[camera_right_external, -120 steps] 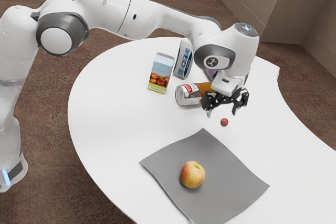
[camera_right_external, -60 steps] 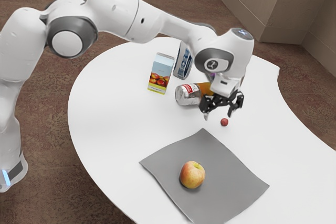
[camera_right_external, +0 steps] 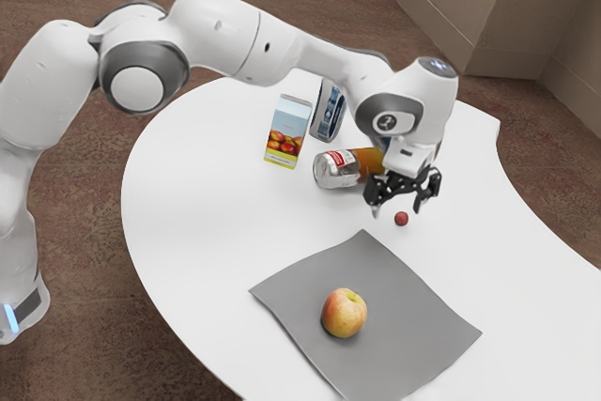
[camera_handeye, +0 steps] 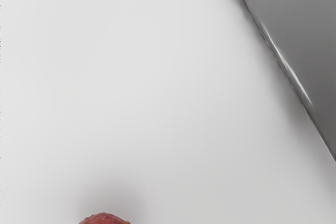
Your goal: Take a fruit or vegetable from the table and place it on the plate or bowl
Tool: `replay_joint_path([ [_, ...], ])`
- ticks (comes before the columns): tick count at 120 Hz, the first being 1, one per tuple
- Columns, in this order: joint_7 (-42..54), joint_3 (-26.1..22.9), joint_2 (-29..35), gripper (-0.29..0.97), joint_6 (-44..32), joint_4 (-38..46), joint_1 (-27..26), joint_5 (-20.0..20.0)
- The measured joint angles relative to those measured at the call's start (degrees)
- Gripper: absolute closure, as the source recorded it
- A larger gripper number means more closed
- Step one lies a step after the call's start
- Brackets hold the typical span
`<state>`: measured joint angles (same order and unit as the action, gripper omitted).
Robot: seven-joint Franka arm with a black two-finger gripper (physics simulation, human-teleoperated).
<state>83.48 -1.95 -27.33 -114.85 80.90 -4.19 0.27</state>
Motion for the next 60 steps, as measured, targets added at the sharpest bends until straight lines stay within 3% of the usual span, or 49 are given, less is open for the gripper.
replay_joint_path([
  [60, 0.1, -0.7, -2.6, 0.0, -1.8, -2.1, 1.4, -0.1],
])
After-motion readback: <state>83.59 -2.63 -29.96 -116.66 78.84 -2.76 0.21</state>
